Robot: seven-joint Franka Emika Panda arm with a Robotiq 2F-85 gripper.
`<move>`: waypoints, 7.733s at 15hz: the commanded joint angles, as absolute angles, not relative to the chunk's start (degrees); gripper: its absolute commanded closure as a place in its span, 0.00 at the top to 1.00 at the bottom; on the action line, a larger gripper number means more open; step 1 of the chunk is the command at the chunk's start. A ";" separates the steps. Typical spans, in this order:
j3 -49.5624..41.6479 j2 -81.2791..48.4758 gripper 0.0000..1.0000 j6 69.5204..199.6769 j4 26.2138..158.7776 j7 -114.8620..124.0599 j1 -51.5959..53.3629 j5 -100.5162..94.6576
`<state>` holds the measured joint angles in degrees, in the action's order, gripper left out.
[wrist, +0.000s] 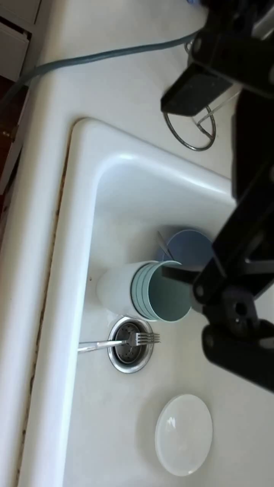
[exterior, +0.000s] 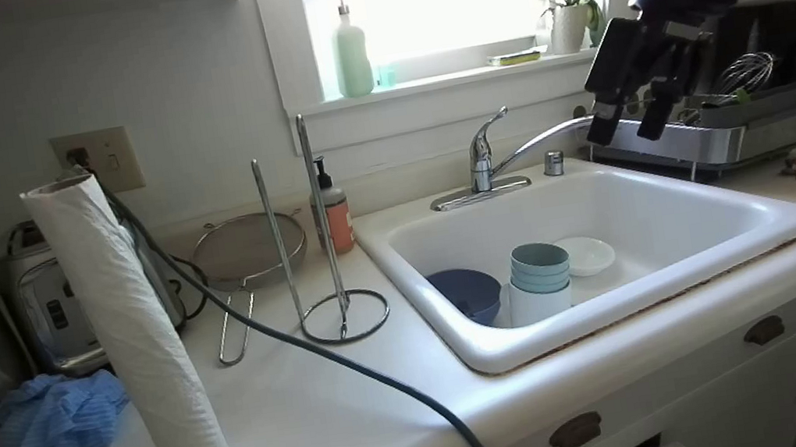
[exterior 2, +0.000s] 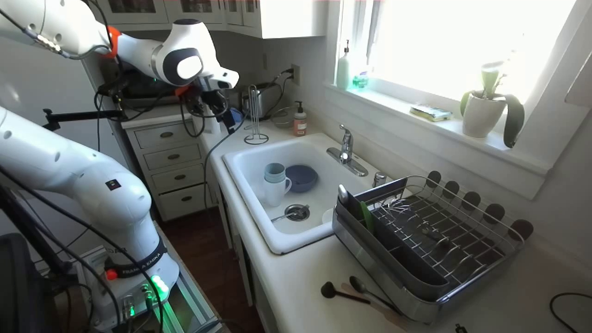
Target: Move the tap nozzle slightly to the left and open the tap using the faucet
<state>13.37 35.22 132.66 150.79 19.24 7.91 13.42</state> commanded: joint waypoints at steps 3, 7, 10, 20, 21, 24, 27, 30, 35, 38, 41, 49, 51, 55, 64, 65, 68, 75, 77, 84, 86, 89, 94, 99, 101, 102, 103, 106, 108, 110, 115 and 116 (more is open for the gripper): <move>4.09 28.27 1.00 128.34 143.71 6.05 3.03 6.89; -0.20 22.08 1.00 131.84 138.31 -2.66 -1.13 -0.93; -4.51 17.45 1.00 130.55 133.77 -11.48 -1.34 -0.68; -7.81 12.94 1.00 131.06 131.19 -18.11 -2.25 0.51; -7.73 13.04 1.00 131.06 131.19 -18.10 -2.21 0.51; -7.74 13.05 1.00 131.06 131.19 -18.10 -2.22 0.51; -8.77 10.72 1.00 131.75 129.27 -23.11 -1.98 0.99; -10.09 7.86 1.00 132.23 126.74 -30.60 -2.33 0.65; -12.30 1.99 1.00 134.03 122.12 -44.17 -3.29 5.72; -12.02 -1.32 1.00 135.91 119.74 -49.78 -4.86 9.58; -11.20 -4.05 1.00 136.17 117.65 -52.86 -6.61 11.73; -8.70 -7.32 1.00 136.73 116.77 -54.32 -8.96 13.47; -8.23 -7.08 1.00 135.77 117.12 -52.45 -8.96 13.57; -7.18 -5.23 1.00 132.27 118.34 -48.29 -8.43 14.59; -3.76 -3.00 1.00 124.83 119.70 -33.64 -6.33 19.30; -3.46 -2.86 1.00 125.33 119.94 -31.16 -5.99 19.20; -2.42 -2.69 1.00 126.50 120.43 -24.16 -4.98 19.46; -1.80 -3.21 1.00 132.38 120.61 -10.29 -3.19 14.72; -2.33 -2.74 1.00 135.78 120.40 -7.95 -3.22 10.63; -2.70 -3.89 0.87 146.37 119.25 -9.10 -3.82 5.95; -2.77 -4.87 0.68 150.10 119.04 -9.62 -3.93 5.74; -2.80 -6.62 0.46 154.94 118.76 -9.65 -4.05 5.17; -2.58 -10.53 0.10 161.67 117.83 -10.08 -4.76 5.76; -1.65 -14.04 0.00 167.95 115.73 -12.54 -5.25 8.02; -1.27 -15.05 0.00 169.73 114.73 -13.15 -5.42 8.19; -0.86 -15.40 0.00 170.26 114.21 -13.50 -5.63 8.67; -0.35 -15.71 0.00 170.92 113.80 -13.88 -5.91 9.22; 2.54 -16.13 0.00 172.75 113.05 -16.59 -7.68 12.68; 4.28 -16.50 0.00 174.07 112.47 -18.33 -8.86 14.46; 5.41 -16.82 0.00 175.06 112.09 -19.64 -9.80 15.33; 0.98 -13.73 0.00 162.46 114.15 -14.43 -7.25 10.89; 0.74 -12.67 0.00 157.44 114.43 -12.14 -7.25 8.68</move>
<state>2.99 -15.48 167.81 113.84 -17.06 -8.43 12.92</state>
